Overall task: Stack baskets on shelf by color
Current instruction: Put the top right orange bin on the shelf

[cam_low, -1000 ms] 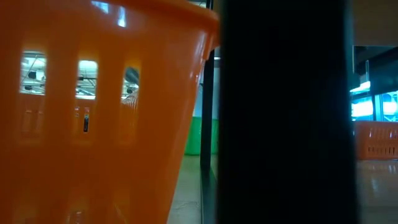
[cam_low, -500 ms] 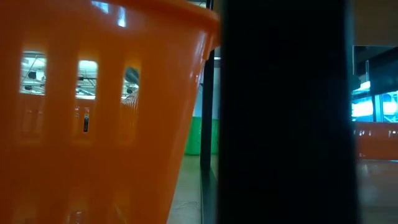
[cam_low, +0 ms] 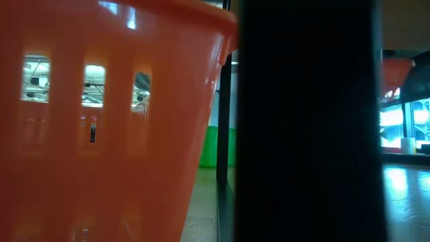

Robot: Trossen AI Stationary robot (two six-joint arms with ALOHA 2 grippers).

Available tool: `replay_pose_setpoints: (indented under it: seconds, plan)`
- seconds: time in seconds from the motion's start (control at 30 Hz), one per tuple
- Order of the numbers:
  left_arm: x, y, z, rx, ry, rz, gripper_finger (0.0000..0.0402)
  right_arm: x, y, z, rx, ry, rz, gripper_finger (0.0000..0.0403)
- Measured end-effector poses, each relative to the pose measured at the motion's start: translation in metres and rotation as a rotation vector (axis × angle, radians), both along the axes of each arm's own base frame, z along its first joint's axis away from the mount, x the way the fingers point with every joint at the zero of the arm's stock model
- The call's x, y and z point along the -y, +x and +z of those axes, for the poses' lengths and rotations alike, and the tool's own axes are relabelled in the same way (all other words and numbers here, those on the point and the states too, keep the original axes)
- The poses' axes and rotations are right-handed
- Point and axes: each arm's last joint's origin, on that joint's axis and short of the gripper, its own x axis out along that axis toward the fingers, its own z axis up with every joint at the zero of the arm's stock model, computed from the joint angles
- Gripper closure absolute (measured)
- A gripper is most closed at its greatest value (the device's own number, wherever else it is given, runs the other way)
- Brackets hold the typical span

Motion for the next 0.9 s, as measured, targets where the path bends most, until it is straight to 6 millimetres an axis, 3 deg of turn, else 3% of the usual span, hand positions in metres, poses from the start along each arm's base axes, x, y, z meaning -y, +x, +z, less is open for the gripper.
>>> replay_pose_setpoints:
  seconds: [0.13, 0.33, 0.5, 0.77, 0.9]
  plan:
    - [0.000, 0.000, 0.000, 0.000, 0.000, 0.000, 0.0401, -0.003, -0.002, 0.034, 0.050, 0.039, -0.073, 0.0402]
    - [0.003, 0.000, 0.000, -0.010, 0.071, -0.131, 0.0401, -0.022, -0.005, 0.063, 0.084, 0.136, -0.016, 0.0402]
    - [0.003, 0.000, 0.000, -0.009, 0.070, -0.139, 0.0401, -0.049, -0.013, 0.078, 0.154, 0.282, 0.060, 0.0403]
    - [0.002, 0.000, 0.000, -0.011, 0.078, -0.109, 0.0401, -0.099, -0.034, 0.093, 0.121, 0.404, -0.008, 0.0403]
    - [0.002, 0.000, 0.000, -0.011, 0.078, -0.110, 0.0401, -0.123, -0.050, 0.090, 0.044, 0.420, -0.081, 0.0403]
